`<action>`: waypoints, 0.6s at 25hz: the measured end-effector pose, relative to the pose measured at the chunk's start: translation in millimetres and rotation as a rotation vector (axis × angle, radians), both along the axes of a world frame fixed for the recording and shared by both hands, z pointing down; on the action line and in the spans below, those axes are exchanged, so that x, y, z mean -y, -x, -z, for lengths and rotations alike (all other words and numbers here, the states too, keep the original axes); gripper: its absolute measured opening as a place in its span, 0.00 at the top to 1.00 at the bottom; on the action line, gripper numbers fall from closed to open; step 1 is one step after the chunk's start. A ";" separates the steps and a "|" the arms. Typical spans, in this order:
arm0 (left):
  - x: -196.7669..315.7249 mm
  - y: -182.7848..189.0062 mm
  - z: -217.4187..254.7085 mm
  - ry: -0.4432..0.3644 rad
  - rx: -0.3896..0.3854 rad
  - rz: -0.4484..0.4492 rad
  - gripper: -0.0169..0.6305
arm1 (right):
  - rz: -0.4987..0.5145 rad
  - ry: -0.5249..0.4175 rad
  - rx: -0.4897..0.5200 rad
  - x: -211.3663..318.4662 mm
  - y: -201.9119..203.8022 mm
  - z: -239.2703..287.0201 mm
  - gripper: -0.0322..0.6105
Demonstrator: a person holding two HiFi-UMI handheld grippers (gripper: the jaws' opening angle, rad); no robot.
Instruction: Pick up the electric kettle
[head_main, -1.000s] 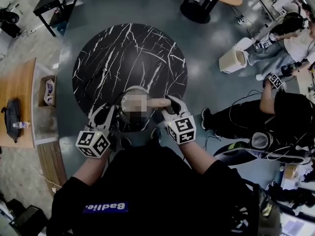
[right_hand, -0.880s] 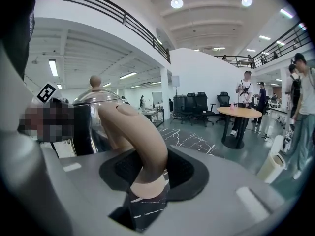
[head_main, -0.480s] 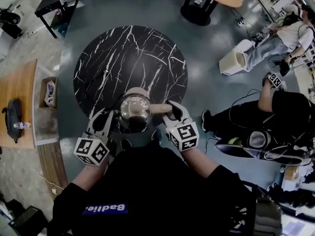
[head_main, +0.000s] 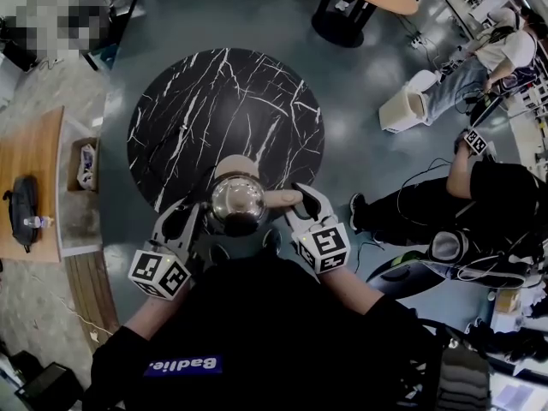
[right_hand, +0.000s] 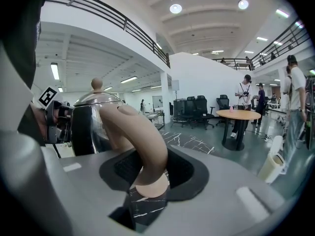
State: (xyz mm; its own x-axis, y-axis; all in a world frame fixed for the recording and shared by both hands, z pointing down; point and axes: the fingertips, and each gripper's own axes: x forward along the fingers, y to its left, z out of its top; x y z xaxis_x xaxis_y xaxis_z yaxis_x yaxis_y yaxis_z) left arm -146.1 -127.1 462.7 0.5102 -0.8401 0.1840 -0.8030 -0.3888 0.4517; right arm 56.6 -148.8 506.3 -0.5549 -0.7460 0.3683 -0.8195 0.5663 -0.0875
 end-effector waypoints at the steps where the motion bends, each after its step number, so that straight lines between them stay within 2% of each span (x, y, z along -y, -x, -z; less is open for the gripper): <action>1: -1.0 -0.1 0.0 0.000 -0.001 -0.001 0.83 | 0.000 -0.001 0.000 -1.0 -0.1 0.2 0.74; 15: -2.4 -0.6 2.0 -0.010 -0.005 0.004 0.83 | 0.002 -0.019 0.004 -2.9 -0.9 4.4 0.74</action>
State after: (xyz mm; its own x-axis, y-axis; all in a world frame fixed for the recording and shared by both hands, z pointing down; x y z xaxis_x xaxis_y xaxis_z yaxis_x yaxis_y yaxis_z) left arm -145.5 -124.7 460.8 0.5080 -0.8438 0.1732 -0.8024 -0.3904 0.4514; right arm 57.5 -145.9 501.9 -0.5582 -0.7516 0.3515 -0.8178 0.5699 -0.0800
